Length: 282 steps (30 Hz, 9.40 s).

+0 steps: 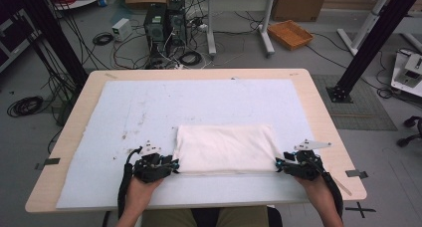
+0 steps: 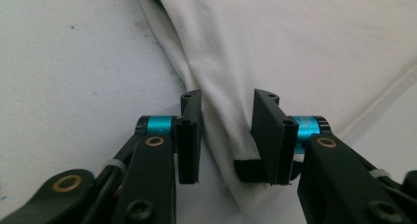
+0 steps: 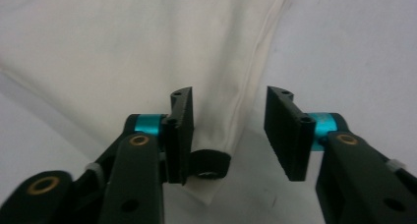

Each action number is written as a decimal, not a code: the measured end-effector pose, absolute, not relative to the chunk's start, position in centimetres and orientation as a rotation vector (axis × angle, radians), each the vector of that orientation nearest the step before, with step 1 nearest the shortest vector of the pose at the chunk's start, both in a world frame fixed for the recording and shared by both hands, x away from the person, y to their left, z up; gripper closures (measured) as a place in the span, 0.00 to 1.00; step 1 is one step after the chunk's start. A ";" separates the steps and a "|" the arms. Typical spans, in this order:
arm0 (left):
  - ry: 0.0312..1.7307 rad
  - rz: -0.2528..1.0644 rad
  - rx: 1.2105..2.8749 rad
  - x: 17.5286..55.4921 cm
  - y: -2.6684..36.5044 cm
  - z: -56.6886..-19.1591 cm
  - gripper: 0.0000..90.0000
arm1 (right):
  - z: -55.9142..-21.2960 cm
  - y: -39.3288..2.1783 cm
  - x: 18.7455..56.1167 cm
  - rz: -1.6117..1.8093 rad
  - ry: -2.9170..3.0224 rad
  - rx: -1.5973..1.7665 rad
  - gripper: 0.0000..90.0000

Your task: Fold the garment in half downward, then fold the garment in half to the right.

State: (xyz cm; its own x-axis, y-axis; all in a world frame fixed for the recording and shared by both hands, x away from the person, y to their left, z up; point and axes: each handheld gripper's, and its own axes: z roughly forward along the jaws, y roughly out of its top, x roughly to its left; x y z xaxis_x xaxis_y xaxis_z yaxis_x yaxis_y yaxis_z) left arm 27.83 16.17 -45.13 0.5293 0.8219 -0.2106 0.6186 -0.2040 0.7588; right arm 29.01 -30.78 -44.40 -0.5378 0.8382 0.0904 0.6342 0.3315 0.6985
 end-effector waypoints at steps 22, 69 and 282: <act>0.931 0.512 1.694 27.2 17.6 -43.0 0.31 | -42.5 -32.6 28.2 1.065 2.075 1.127 0.22; 1.024 0.504 1.771 27.8 17.6 -43.9 0.32 | -42.6 -34.2 28.0 1.151 2.023 1.105 0.22; 1.010 0.450 1.708 31.2 17.1 -42.6 0.27 | -43.7 -28.3 37.5 0.983 2.265 1.270 0.72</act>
State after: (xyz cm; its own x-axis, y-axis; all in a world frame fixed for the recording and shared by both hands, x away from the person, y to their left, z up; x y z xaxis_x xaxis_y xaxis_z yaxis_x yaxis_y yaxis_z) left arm 31.20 17.13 -42.57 0.5728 0.8009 -0.1747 0.4051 -0.0913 0.9097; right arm 37.53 -28.31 -43.72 -0.5295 0.8481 0.0216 0.5951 0.3532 0.7219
